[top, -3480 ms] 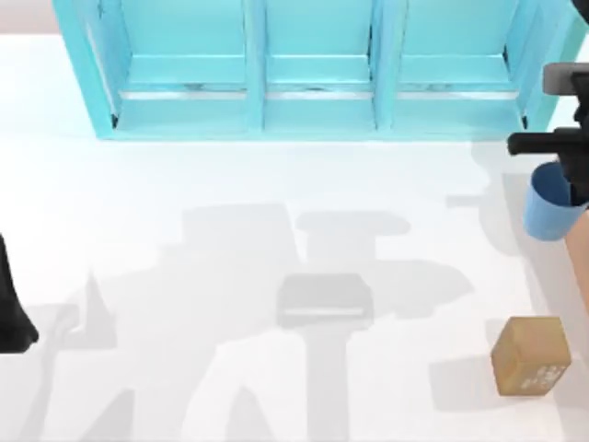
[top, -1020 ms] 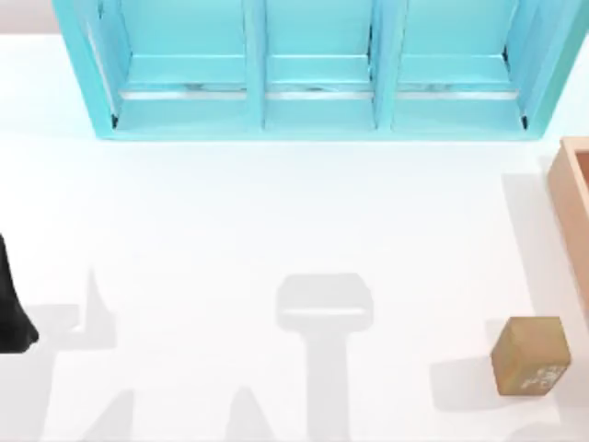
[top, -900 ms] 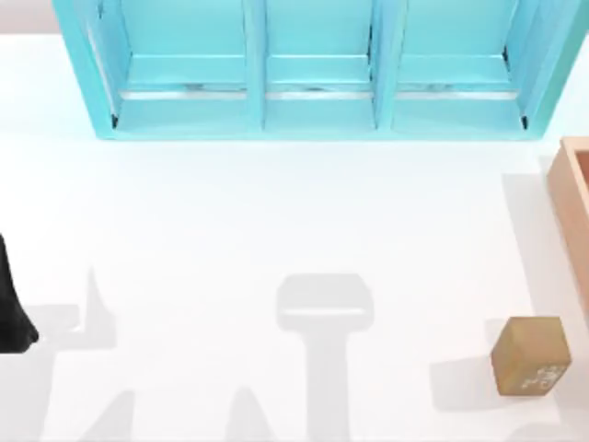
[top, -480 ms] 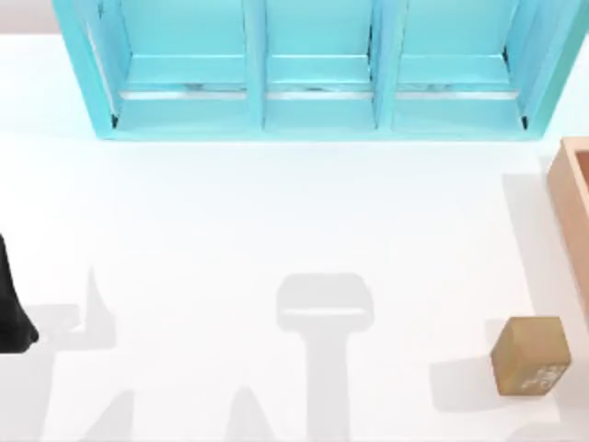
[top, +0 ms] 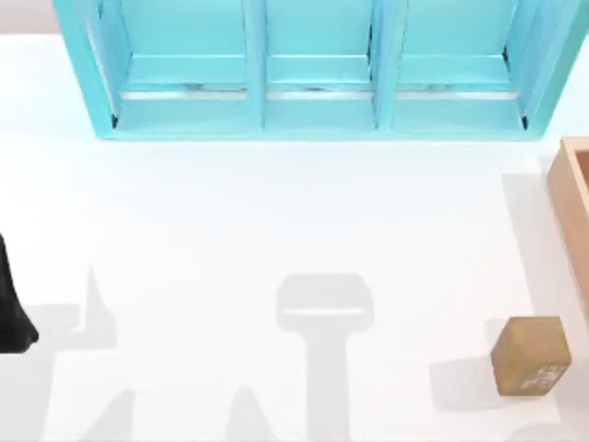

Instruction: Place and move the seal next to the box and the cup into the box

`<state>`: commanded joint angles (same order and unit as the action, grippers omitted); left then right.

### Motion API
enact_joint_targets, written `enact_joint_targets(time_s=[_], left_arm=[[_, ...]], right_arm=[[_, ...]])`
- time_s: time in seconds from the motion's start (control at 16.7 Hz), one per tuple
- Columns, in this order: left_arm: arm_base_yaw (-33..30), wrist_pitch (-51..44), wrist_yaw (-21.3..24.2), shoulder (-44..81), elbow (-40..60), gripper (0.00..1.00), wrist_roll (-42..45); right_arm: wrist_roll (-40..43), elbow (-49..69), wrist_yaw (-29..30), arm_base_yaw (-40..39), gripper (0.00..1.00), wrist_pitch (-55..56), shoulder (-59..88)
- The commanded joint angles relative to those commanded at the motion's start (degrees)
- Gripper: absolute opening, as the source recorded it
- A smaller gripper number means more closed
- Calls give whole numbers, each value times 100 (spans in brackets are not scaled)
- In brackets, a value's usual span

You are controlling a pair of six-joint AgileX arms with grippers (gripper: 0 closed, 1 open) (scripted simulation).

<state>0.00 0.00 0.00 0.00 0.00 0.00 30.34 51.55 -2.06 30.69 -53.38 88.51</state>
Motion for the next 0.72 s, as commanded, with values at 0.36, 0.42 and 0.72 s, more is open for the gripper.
enact_joint_targets(time_s=[0.36,0.42,0.72], left_arm=[[0,0,0,0,0,100,0],[0,0,0,0,0,100,0],[0,0,0,0,0,100,0]], right_arm=[[57,219,-164,-18,100,38,-81],[93,407,-257,-20,100,21,-114],[171,1567,-403,60,100,-857,-186]])
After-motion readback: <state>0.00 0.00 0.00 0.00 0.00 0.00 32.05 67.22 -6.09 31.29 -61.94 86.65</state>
